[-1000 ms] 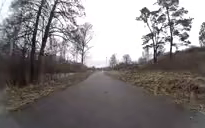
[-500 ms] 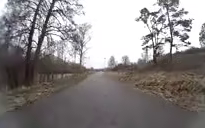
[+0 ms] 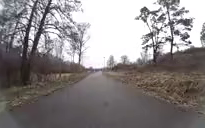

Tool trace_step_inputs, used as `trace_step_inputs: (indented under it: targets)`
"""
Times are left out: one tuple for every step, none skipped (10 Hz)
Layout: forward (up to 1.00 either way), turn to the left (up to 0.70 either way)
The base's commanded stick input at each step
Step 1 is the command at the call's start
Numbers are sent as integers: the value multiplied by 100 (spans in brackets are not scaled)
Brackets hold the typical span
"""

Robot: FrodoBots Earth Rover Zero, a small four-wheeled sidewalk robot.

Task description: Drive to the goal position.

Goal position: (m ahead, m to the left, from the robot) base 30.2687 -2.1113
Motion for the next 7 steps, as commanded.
trace_step_inputs:
  targets:
    - [100, 0]
    - [100, 0]
    - [100, 0]
    - [100, 0]
    - [100, 0]
    - [100, 0]
    - [100, 0]
